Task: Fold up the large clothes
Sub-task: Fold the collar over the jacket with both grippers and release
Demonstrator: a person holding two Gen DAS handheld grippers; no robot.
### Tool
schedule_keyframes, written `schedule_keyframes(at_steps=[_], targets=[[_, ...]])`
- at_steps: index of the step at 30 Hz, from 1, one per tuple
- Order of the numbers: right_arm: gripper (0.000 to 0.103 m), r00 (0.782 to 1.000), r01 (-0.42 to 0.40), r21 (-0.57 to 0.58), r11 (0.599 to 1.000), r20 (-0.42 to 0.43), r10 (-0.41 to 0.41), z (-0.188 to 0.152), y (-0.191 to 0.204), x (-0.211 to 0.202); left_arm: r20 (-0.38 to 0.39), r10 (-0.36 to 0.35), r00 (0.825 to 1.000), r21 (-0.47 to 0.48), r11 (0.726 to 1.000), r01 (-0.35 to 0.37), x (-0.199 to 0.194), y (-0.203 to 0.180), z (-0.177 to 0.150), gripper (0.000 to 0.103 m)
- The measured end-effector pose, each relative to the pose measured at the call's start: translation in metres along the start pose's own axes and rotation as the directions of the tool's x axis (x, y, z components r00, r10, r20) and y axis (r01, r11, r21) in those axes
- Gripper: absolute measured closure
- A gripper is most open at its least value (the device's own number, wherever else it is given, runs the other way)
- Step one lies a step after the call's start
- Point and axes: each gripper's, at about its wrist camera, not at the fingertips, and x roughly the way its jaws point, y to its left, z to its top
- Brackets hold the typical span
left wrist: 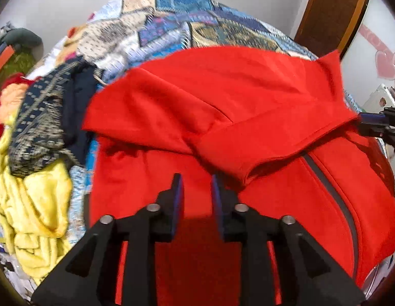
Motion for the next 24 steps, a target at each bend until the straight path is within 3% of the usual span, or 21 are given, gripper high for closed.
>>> schedule_keyframes(at_steps=[2, 8, 12, 18, 22, 24], targets=[[0.083, 0.999, 0.001, 0.002, 1.0, 0.034, -0.001, 0.001, -0.003, -0.014, 0.042, 0.022, 0.999, -0.002, 1.0, -0.022, -0.017, 0.007, 0.001, 0.062], [0.083, 0.988, 0.031, 0.047, 0.998, 0.153, -0.038, 0.024, -0.018, -0.047, 0.151, 0.113, 0.982, -0.051, 0.993, -0.107, -0.051, 0.032, 0.027, 0.043], [0.083, 0.979, 0.077, 0.076, 0.994, 0.181, -0.089, 0.048, -0.031, -0.043, 0.159, 0.138, 0.978, -0.073, 0.989, -0.128, -0.041, 0.041, 0.051, 0.042], [0.083, 0.979, 0.16, 0.113, 0.981, 0.107, -0.172, 0.073, -0.056, 0.01, 0.085, 0.077, 0.993, -0.102, 0.992, -0.068, 0.014, 0.041, 0.071, 0.042], [0.083, 0.937, 0.349, 0.115, 0.93, -0.02, -0.349, 0.059, -0.079, 0.061, 0.004, 0.071, 0.997, -0.089, 0.994, -0.07, 0.053, 0.033, 0.061, 0.041], [0.083, 0.926, 0.377, 0.132, 0.917, -0.085, -0.368, 0.044, -0.096, 0.079, -0.036, 0.074, 0.997, -0.069, 0.995, -0.077, 0.07, 0.03, 0.051, 0.039]])
